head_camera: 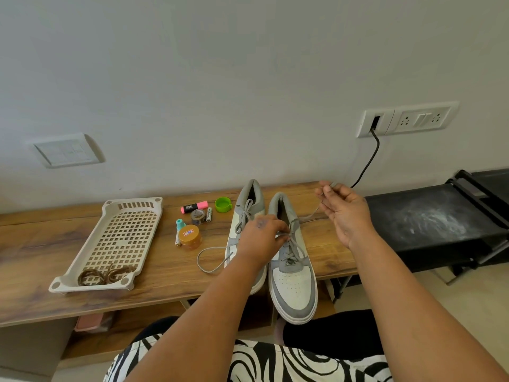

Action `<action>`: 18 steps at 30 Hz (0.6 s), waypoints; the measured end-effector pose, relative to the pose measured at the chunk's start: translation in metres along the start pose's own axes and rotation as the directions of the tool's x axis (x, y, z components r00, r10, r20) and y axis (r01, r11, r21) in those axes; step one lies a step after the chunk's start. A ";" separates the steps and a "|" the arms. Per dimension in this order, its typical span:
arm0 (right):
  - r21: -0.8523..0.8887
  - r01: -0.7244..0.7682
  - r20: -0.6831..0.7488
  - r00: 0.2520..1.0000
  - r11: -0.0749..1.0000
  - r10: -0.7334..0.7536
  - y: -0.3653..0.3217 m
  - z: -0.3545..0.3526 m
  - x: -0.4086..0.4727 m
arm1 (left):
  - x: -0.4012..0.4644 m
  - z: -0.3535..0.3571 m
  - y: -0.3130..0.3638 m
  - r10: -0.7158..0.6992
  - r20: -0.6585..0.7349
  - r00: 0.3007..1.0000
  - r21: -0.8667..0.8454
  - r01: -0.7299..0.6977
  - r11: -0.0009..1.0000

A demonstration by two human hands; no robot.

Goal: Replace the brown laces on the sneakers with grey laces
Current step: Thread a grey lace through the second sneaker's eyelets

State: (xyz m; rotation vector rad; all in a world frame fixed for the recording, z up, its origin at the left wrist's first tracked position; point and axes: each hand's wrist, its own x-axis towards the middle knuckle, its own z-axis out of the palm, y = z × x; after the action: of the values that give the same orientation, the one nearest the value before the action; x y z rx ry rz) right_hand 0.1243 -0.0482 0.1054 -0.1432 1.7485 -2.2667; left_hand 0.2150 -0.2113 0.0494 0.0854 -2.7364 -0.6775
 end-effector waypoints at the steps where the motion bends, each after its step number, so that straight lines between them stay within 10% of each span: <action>1: -0.019 0.029 -0.022 0.999 0.999 -0.030 0.001 0.000 0.002 | -0.001 0.000 0.001 0.006 -0.005 1.000 0.003 -0.006 1.000; 18: -0.267 0.271 -0.205 0.922 0.925 -0.329 0.002 -0.024 0.018 | -0.002 0.002 -0.006 0.013 -0.027 1.000 -0.033 -0.014 0.999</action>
State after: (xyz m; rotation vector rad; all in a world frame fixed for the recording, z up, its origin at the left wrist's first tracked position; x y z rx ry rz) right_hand 0.1009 -0.0310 0.0956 -0.1975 2.2657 -2.3603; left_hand 0.2159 -0.2153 0.0450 0.0675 -2.6966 -0.7133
